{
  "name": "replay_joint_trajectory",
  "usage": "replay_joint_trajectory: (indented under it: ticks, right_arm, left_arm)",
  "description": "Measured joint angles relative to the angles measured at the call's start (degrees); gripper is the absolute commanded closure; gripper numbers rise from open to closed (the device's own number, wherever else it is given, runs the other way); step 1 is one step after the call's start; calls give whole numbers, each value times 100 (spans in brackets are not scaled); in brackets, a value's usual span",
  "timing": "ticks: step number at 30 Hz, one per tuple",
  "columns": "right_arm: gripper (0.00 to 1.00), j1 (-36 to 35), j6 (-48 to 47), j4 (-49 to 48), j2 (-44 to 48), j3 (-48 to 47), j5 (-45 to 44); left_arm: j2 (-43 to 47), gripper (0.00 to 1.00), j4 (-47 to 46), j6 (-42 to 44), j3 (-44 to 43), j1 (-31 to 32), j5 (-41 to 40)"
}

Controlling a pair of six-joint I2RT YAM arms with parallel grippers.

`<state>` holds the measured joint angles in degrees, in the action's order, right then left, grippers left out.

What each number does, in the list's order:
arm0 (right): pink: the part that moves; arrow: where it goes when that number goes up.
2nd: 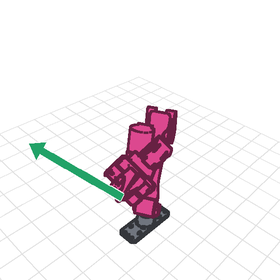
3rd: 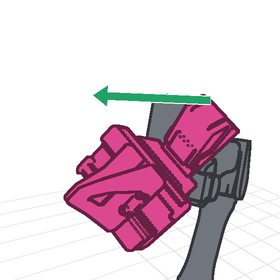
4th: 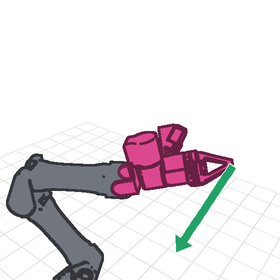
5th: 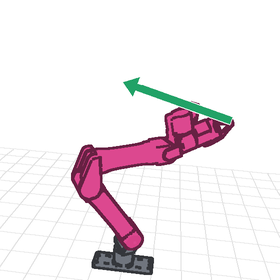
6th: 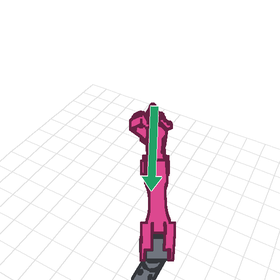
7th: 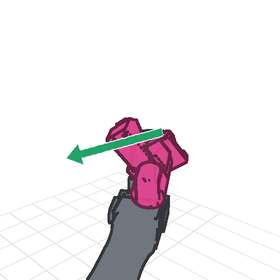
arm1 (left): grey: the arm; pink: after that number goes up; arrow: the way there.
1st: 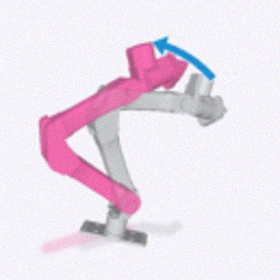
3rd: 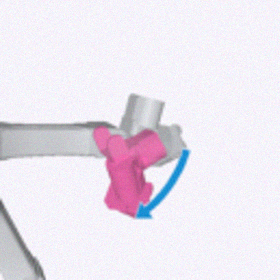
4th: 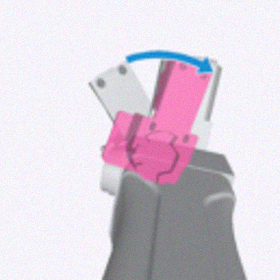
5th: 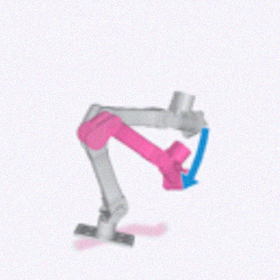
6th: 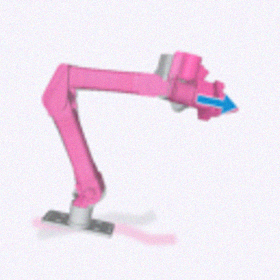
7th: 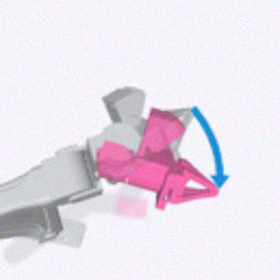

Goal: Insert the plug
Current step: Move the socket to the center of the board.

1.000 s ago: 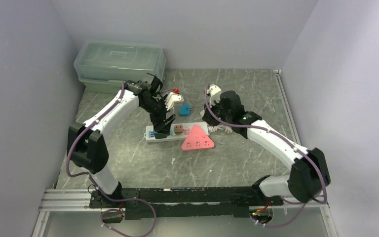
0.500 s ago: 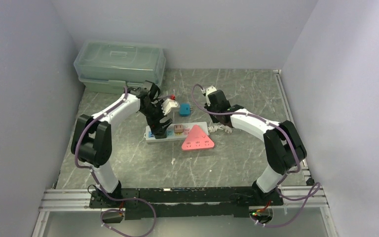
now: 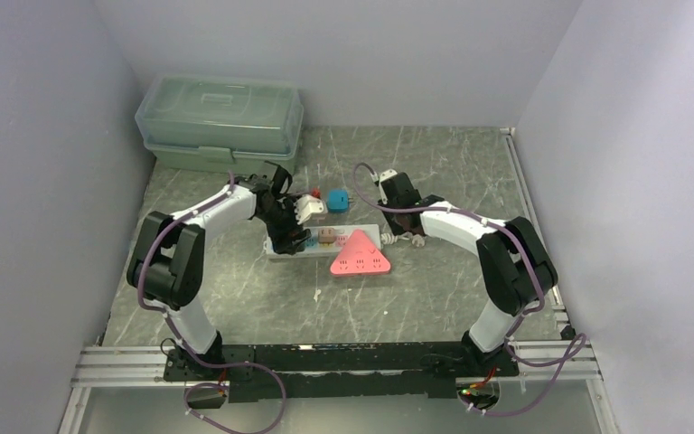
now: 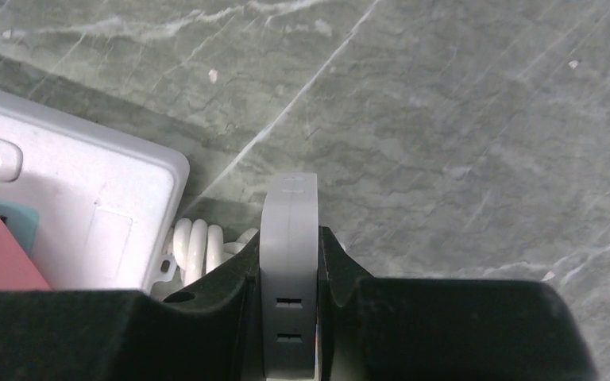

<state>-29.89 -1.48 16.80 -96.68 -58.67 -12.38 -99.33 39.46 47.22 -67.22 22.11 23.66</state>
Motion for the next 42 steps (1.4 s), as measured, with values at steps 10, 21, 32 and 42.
replay_joint_trajectory:
  ticks: [10, 21, 32, 42]
  right_arm:
    - [100, -511, 514, 33, 581, 632, 422]
    - [100, -1368, 1355, 686, 2256, 1445, 1067]
    - [100, -1974, 925, 1502, 1961, -212, 1093]
    - [100, -2498, 852, 1711, 1506, -354, 1377]
  left_arm:
    - [33, 13, -332, 953, 170, -474, -177]
    - [-291, 0, -299, 866, -229, -619, 190]
    - [662, 0, -354, -256, -109, -1091, 1355]
    - [2175, 0, 1051, 72, -313, -1891, 2017]
